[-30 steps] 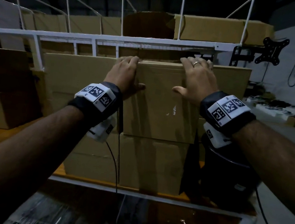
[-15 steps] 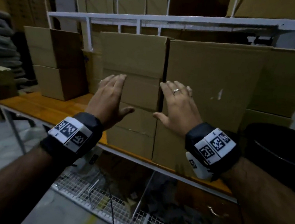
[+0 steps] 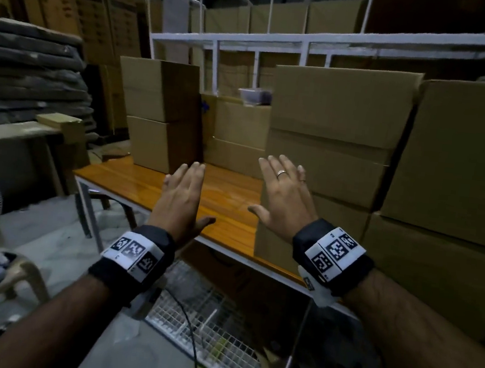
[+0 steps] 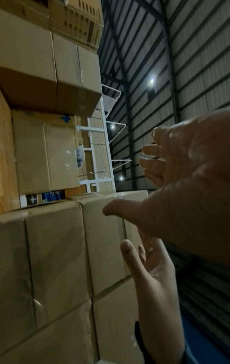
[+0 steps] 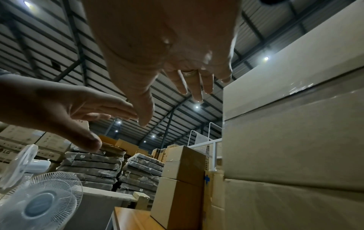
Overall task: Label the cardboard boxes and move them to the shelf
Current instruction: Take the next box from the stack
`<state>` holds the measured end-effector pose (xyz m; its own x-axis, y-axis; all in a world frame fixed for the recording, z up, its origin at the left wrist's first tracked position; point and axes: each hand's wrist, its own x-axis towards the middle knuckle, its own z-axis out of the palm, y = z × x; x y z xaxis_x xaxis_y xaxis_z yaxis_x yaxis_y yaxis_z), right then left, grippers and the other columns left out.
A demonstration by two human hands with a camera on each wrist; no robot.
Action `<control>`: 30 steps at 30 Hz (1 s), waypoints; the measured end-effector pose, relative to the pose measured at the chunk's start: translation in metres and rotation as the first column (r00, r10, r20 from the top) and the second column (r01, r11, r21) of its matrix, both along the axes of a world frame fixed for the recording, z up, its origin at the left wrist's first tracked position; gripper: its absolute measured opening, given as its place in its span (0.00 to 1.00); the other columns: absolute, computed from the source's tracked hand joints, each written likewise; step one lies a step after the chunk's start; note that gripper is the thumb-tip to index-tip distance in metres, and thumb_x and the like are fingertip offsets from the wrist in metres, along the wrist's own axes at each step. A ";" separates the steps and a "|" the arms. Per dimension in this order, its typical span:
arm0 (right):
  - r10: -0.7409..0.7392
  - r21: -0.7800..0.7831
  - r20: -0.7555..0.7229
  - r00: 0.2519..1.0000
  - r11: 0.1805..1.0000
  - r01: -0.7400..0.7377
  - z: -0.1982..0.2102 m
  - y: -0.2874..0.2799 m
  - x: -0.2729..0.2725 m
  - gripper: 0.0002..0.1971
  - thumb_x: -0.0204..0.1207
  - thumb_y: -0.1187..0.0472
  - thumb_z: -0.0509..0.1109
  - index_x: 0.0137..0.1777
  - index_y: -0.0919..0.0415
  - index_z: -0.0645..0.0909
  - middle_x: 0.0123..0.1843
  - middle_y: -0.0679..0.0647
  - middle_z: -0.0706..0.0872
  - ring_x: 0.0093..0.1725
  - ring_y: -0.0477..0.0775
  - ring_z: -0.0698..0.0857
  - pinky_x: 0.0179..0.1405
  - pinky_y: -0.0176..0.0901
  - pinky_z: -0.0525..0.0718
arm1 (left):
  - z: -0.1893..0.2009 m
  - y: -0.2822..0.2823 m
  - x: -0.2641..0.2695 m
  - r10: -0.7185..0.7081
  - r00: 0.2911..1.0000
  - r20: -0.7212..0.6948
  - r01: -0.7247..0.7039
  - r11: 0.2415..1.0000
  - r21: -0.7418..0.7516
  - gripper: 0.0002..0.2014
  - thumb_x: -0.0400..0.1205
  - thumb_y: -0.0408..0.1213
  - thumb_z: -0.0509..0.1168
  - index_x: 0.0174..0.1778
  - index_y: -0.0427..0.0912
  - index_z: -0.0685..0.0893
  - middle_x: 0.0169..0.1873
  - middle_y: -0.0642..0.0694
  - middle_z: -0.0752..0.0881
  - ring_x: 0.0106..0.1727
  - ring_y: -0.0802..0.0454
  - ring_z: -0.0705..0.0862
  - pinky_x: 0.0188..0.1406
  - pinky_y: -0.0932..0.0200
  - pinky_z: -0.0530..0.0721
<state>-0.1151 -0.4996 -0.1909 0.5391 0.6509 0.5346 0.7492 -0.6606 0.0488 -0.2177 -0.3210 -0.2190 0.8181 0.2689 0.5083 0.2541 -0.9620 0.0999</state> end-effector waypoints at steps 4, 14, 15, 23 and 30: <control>0.017 0.001 -0.032 0.999 1.000 -0.017 -0.013 0.064 0.003 0.46 0.75 0.42 0.71 0.84 0.60 0.51 0.84 0.58 0.58 0.84 0.60 0.51 0.81 0.60 0.50 | -0.007 0.056 0.000 0.017 0.999 -0.038 -0.017 1.000 0.000 0.50 0.77 0.53 0.70 0.84 0.40 0.43 0.84 0.43 0.49 0.84 0.45 0.46 0.81 0.45 0.47; 0.065 0.005 -0.042 0.997 0.998 -0.065 -0.027 0.206 0.044 0.46 0.74 0.43 0.72 0.84 0.61 0.51 0.84 0.60 0.57 0.84 0.61 0.52 0.81 0.61 0.53 | -0.018 0.179 0.032 0.081 0.996 -0.038 -0.081 0.997 -0.001 0.51 0.77 0.54 0.69 0.84 0.41 0.41 0.84 0.44 0.48 0.84 0.45 0.45 0.81 0.46 0.46; 0.069 0.012 -0.045 0.997 0.998 -0.069 -0.026 0.220 0.052 0.46 0.75 0.43 0.72 0.84 0.61 0.51 0.84 0.60 0.57 0.84 0.61 0.51 0.81 0.61 0.53 | -0.018 0.192 0.040 0.085 0.996 -0.034 -0.085 0.996 -0.001 0.51 0.77 0.53 0.69 0.84 0.41 0.41 0.84 0.44 0.48 0.84 0.46 0.45 0.81 0.46 0.46; 0.088 0.077 -0.088 0.992 0.994 -0.081 -0.018 0.338 0.129 0.46 0.76 0.44 0.70 0.85 0.60 0.48 0.85 0.59 0.55 0.84 0.60 0.49 0.81 0.61 0.50 | -0.008 0.305 0.122 0.118 0.993 -0.024 -0.117 0.993 0.031 0.52 0.76 0.54 0.70 0.84 0.41 0.41 0.84 0.44 0.50 0.84 0.46 0.46 0.82 0.46 0.48; 0.088 0.109 -0.103 0.991 0.991 -0.077 0.002 0.419 0.191 0.46 0.75 0.45 0.71 0.84 0.59 0.49 0.85 0.59 0.56 0.84 0.60 0.49 0.82 0.62 0.50 | 0.011 0.390 0.187 0.140 0.990 0.022 -0.140 0.990 -0.010 0.52 0.75 0.51 0.72 0.84 0.42 0.42 0.84 0.45 0.52 0.84 0.46 0.48 0.83 0.44 0.49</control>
